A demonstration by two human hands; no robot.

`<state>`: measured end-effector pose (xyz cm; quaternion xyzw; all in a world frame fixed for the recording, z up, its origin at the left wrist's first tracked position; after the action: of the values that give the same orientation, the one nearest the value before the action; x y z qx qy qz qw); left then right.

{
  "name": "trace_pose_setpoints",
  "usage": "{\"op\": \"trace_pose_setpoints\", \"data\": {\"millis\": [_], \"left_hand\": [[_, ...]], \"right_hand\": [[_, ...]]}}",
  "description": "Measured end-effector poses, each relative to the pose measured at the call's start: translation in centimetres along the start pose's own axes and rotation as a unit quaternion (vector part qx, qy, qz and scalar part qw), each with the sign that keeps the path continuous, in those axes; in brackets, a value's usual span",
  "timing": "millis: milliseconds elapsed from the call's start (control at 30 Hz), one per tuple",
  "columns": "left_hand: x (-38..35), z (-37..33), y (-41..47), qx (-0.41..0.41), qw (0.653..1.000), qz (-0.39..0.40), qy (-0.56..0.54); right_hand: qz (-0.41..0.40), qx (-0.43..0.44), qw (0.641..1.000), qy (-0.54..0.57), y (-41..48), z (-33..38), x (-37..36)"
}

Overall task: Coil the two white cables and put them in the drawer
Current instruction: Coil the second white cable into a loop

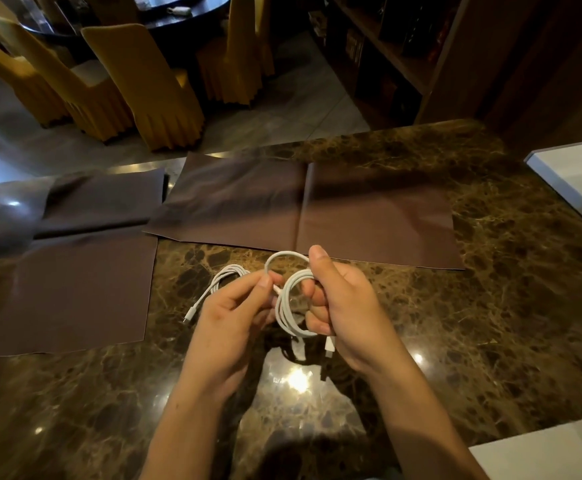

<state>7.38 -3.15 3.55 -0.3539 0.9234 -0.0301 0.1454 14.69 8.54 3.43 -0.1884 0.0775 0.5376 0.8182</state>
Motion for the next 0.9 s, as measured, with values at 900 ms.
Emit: {"op": "trace_pose_setpoints", "data": {"millis": [900], "left_hand": [[-1.5, -1.7, -1.9, 0.038, 0.887, 0.002, 0.461]], "right_hand": [[-0.078, 0.014, 0.981, -0.178, 0.5, -1.1, 1.5]]}}
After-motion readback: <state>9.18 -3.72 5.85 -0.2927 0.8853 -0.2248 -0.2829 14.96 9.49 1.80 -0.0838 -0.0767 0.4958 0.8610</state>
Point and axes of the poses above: each hand's wrist, its own y-axis towards the middle knuckle, its own x-axis out of the back of the hand, z = x × y, the point moved 7 cm from there along y, towards the middle knuckle, and after that the axes turned 8 degrees about z, right-handed, at the moved point
